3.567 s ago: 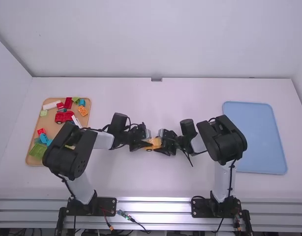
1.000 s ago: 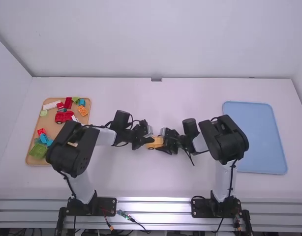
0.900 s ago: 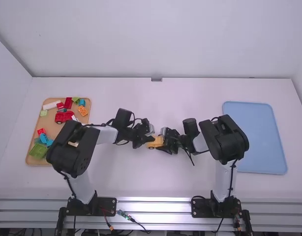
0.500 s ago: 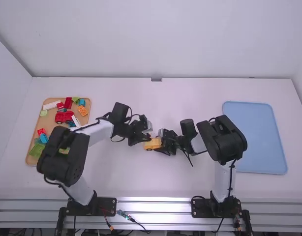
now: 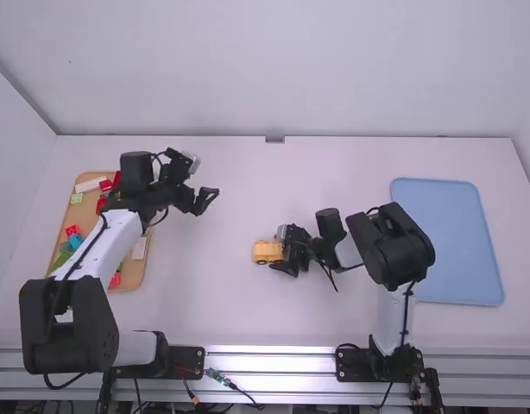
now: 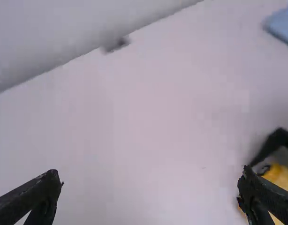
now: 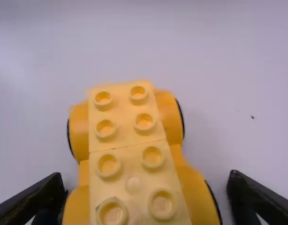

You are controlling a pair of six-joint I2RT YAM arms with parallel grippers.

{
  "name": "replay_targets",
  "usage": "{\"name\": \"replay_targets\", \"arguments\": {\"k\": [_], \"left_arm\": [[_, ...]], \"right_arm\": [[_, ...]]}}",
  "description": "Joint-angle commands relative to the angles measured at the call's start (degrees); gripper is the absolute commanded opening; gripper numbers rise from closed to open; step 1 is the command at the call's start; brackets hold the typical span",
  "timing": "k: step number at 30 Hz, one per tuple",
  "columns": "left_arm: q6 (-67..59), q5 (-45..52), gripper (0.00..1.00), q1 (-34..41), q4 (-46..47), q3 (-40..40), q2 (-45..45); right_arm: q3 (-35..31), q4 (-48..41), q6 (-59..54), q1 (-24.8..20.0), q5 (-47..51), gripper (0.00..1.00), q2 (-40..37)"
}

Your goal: Assemble lego blocks to make yellow taxi

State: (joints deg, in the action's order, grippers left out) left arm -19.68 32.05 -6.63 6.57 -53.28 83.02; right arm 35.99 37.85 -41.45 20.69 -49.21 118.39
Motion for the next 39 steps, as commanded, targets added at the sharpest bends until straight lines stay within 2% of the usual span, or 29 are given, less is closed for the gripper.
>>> {"name": "replay_targets", "arguments": {"k": [1,4,9,14,17,21,24,27,32,39], "left_arm": [[7.9,-6.3,0.99,-2.3,1.9,-1.9,-0.3],[8.2,-6.2,0.99,-4.1,4.3,-4.2,0.7],[15.1,-13.2,0.99,-7.1,12.3,-11.8,3.3],[19.6,-20.4,0.99,-8.7,23.1,-23.9,11.7],[23.5,-27.6,0.99,-8.8,33.0,-34.9,19.9],[22.8,-27.8,0.99,-8.7,41.0,-44.4,27.6],[22.8,-22.6,0.99,-8.7,41.5,-47.0,30.3],[18.5,-23.8,0.99,-8.8,41.4,-46.4,30.9],[33.7,-34.3,1.00,-9.2,38.2,-45.0,31.0],[36.9,-34.5,0.99,-9.2,37.4,-45.3,34.1]], "right_arm": [[-0.3,-4.5,2.1,0.0,8.9,0.99,-2.3],[-0.3,-9.9,0.7,0.0,12.5,0.99,-5.7],[-0.3,-19.8,0.5,0.0,22.0,0.99,-12.9],[-0.3,-25.5,1.2,0.0,26.1,0.99,-18.3],[-0.3,-27.6,1.2,0.0,26.1,0.99,-21.4],[-0.3,-29.5,1.2,0.0,26.8,0.99,-23.5],[-0.4,-29.6,1.2,0.0,27.0,0.99,-24.4],[-0.4,-29.3,1.2,0.0,26.9,0.99,-24.8],[-0.3,-29.1,1.2,0.0,27.0,0.99,-24.9],[-0.3,-29.1,1.2,0.0,27.0,0.99,-24.9]]}}
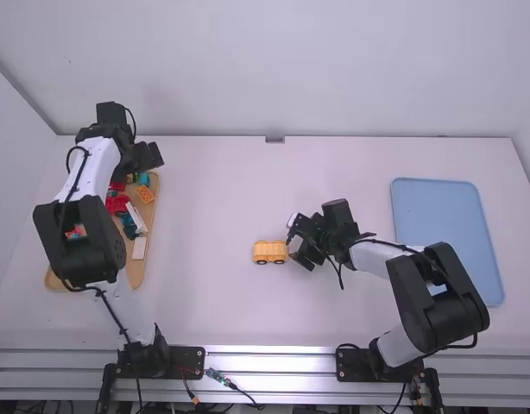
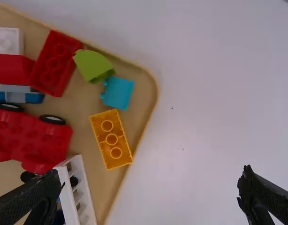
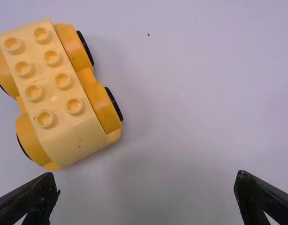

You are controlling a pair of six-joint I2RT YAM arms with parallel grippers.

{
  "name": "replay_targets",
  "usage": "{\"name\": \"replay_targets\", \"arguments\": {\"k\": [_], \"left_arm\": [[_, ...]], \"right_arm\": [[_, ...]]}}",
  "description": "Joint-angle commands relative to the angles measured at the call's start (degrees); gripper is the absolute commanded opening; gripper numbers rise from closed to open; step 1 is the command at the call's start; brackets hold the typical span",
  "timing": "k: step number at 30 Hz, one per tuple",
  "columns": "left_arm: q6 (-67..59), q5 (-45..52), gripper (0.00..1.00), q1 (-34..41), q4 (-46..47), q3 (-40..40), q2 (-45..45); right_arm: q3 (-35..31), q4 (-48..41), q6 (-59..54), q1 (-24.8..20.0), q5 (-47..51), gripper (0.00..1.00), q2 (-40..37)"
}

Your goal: Assemble lego blocks to make yellow taxi

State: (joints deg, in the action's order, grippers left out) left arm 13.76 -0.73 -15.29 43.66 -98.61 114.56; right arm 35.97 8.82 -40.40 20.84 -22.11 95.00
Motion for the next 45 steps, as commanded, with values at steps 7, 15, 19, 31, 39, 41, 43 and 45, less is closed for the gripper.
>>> {"name": "replay_targets", "arguments": {"k": [7,15,19,31,39,41,43,45], "left_arm": [[7.5,-1.7,0.99,-1.7,2.4,-4.2,9.5],[7.9,0.2,0.97,-4.3,4.2,-7.5,15.0],[9.6,0.1,0.90,-4.5,3.2,-6.9,15.0],[10.4,2.7,0.74,-3.4,-0.6,-3.1,15.0],[14.3,-0.3,0.57,-3.7,-2.8,1.0,15.0],[14.3,-0.2,0.57,-3.7,-4.0,2.2,15.0],[14.3,-0.2,0.57,-3.4,-5.2,3.2,15.0],[14.4,-0.2,0.52,-3.3,-6.0,4.1,15.0]], "right_arm": [[-0.3,-0.3,0.6,-0.2,-0.1,0.99,-1.5],[-0.2,0.2,1.6,-0.2,-0.1,0.99,-1.5],[-0.2,0.3,1.6,-0.2,-0.5,0.99,-1.5],[-0.2,0.8,1.7,-0.2,-0.5,0.99,-1.5],[-0.3,0.8,1.7,-0.2,-0.6,0.99,-1.5],[-0.3,0.8,1.7,-0.1,-0.5,0.99,-1.5],[-0.3,0.7,1.7,-0.1,-0.5,0.99,-1.5],[-0.3,0.7,1.7,-0.1,-0.5,0.99,-1.5]]}}
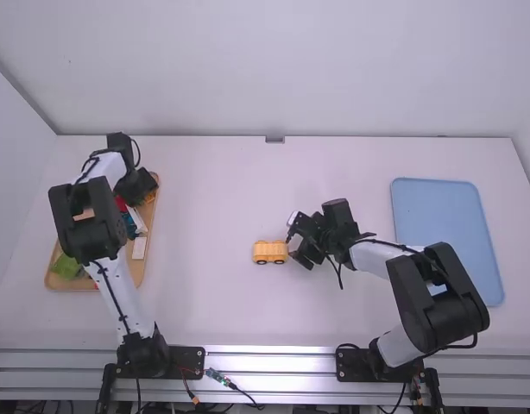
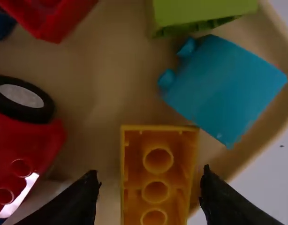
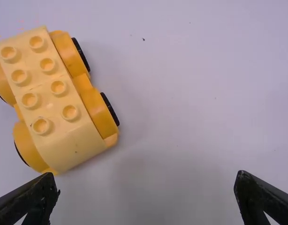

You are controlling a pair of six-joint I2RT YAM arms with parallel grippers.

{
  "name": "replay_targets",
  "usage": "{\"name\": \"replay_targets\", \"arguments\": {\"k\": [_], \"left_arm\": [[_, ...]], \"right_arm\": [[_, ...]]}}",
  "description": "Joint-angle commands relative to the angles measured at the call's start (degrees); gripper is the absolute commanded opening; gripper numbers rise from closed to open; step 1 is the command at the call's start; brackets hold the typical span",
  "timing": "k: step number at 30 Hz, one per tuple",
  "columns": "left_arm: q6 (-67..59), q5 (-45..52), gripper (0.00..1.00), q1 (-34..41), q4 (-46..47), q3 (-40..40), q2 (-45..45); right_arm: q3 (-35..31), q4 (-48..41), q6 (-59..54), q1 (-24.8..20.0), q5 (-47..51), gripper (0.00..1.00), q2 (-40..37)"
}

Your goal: Assemble lego blocks to make yellow taxi

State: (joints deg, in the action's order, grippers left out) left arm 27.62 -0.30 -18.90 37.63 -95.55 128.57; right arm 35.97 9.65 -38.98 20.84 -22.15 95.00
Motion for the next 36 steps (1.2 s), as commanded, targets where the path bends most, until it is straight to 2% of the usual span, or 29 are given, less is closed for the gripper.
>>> {"name": "replay_targets", "arguments": {"k": [1,3,6,8,10,13,20,29,34,36], "left_arm": [[1.1,-0.6,0.50,0.3,-0.3,1.6,1.0],[1.5,-0.6,0.48,0.2,-0.7,2.1,1.0],[1.3,-0.7,0.39,0.3,-0.8,2.3,1.0],[1.3,-0.6,0.40,0.2,-0.8,2.3,1.0],[1.4,-0.1,0.43,0.0,-0.3,2.2,1.0],[1.3,1.7,0.59,0.2,0.2,2.2,1.0],[1.4,2.4,0.58,0.4,1.1,2.2,1.0],[2.1,2.6,0.61,0.2,2.6,2.2,1.0],[2.9,2.9,0.56,0.2,2.4,2.2,1.0],[3.0,2.9,0.49,0.5,3.1,1.6,1.0]], "right_arm": [[-0.3,-0.1,0.2,-0.1,-0.5,0.99,-1.5],[-0.3,-0.1,0.2,-0.1,-0.5,0.99,-1.5],[-0.3,-0.1,0.2,-0.2,-0.5,0.99,-1.5],[-0.3,-0.1,0.2,-0.2,-0.5,0.99,-1.5],[-0.3,-0.1,0.2,-0.2,-0.5,0.99,-1.5],[-0.3,-0.1,0.2,-0.2,-0.5,0.99,-1.5],[-0.3,-0.6,0.2,-0.2,-0.5,0.99,-1.5],[-0.3,-0.7,0.2,-0.2,-0.5,0.99,-1.5],[-0.3,-0.5,0.2,-0.2,-0.5,0.99,-1.5],[-0.2,-0.5,0.2,-0.2,-0.5,0.99,-1.5]]}}
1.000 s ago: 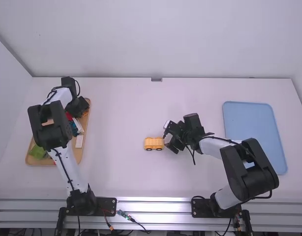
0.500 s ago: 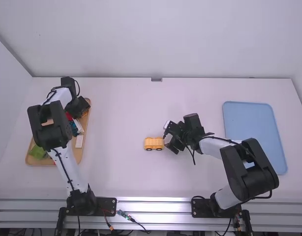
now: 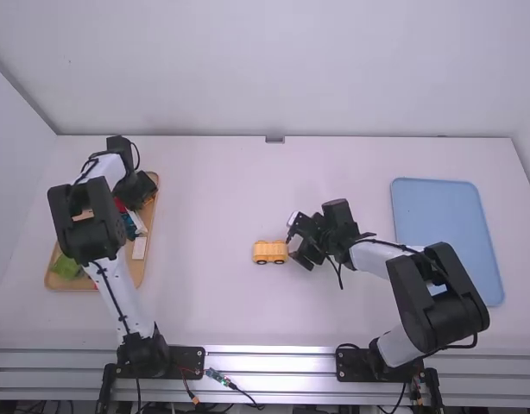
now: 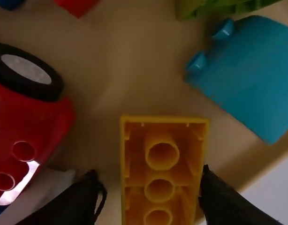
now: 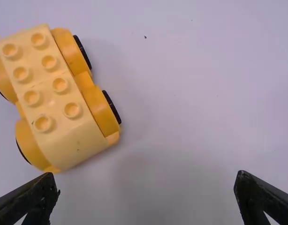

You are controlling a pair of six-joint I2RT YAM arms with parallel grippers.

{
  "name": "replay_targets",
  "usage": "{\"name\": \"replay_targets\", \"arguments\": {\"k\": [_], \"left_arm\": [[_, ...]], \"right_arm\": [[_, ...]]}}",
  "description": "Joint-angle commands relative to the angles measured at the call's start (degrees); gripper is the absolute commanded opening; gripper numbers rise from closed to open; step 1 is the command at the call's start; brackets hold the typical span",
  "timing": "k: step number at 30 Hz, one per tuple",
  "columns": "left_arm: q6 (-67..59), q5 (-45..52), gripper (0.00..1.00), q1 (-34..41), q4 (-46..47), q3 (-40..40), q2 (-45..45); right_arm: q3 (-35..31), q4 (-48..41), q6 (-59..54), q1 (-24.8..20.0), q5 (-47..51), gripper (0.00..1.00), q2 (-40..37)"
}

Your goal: Assemble lego blocks to make yellow taxi

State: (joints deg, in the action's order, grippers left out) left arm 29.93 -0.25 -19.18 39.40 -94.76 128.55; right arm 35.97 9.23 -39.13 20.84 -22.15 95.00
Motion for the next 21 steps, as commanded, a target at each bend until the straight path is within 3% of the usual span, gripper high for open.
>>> {"name": "replay_targets", "arguments": {"k": [1,2,4,9,15,21], "left_arm": [[0.7,2.8,0.46,0.9,1.6,0.7,1.0],[0.7,2.6,0.38,0.8,2.5,0.0,1.0],[0.7,2.6,0.32,0.9,3.6,-0.9,1.0],[0.7,2.1,0.27,1.2,5.2,-2.4,1.0],[0.5,2.1,0.02,0.9,4.5,-3.8,1.0],[0.1,-0.1,0.02,1.3,10.1,-9.4,0.9]], "right_arm": [[-0.3,-0.1,0.3,-0.2,-0.5,0.99,-1.5],[-0.3,-0.1,0.4,-0.2,-0.5,0.99,-1.5],[-0.2,-0.1,0.4,-0.2,-0.5,0.99,-1.5],[-0.2,-0.2,0.4,-0.2,-0.5,0.99,-1.5],[-0.2,4.0,7.8,-0.2,-0.9,0.99,-1.5],[-0.2,8.3,15.6,-0.3,-4.2,0.99,-1.5]]}}
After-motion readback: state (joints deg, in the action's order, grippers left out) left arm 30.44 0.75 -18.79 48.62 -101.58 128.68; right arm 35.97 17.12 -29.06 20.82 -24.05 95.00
